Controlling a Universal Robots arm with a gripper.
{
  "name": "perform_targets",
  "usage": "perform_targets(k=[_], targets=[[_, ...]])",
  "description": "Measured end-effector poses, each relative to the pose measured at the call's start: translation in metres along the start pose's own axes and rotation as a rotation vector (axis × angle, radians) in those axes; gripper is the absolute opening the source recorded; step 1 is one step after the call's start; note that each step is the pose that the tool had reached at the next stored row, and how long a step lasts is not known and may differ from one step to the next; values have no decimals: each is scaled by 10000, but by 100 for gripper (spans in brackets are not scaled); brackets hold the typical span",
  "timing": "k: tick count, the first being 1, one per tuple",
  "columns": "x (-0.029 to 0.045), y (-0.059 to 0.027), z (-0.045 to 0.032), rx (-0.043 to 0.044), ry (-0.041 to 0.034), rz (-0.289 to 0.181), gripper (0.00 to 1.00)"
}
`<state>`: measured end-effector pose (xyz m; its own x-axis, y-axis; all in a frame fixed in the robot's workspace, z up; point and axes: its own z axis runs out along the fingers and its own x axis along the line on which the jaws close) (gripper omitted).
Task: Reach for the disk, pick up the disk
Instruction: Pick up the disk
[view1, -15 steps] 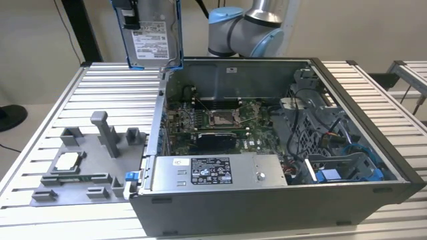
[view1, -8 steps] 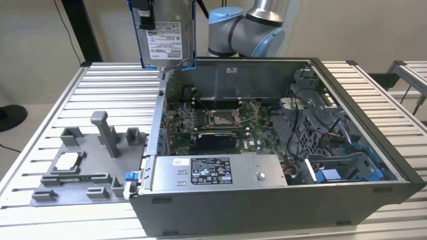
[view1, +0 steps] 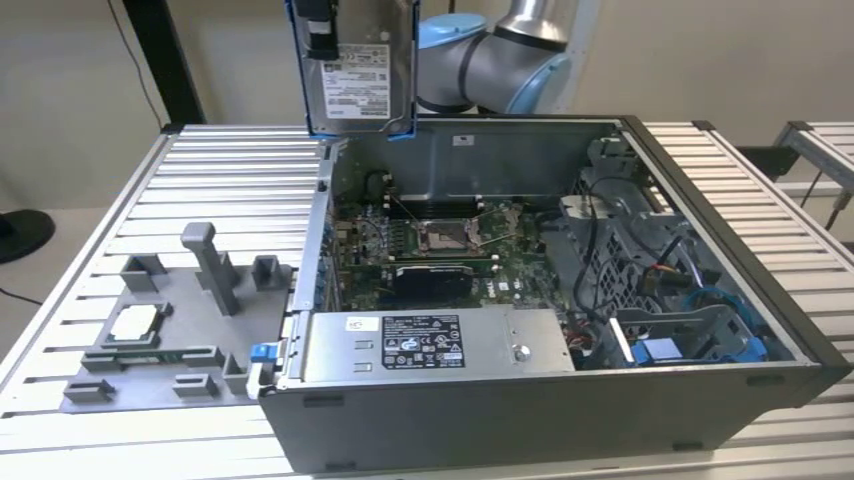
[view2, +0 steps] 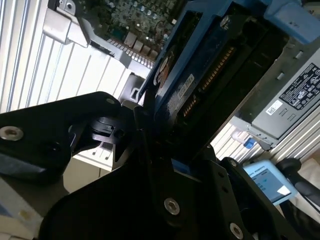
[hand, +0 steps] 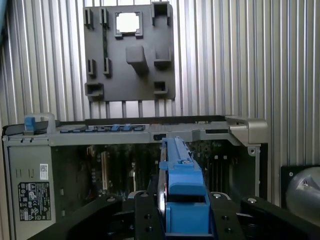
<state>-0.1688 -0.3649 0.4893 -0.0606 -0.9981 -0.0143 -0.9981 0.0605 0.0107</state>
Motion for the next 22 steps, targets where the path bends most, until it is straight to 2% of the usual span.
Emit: perform_targets(k=[22], targets=[[-47, -789, 22, 0, 0, -1, 0]])
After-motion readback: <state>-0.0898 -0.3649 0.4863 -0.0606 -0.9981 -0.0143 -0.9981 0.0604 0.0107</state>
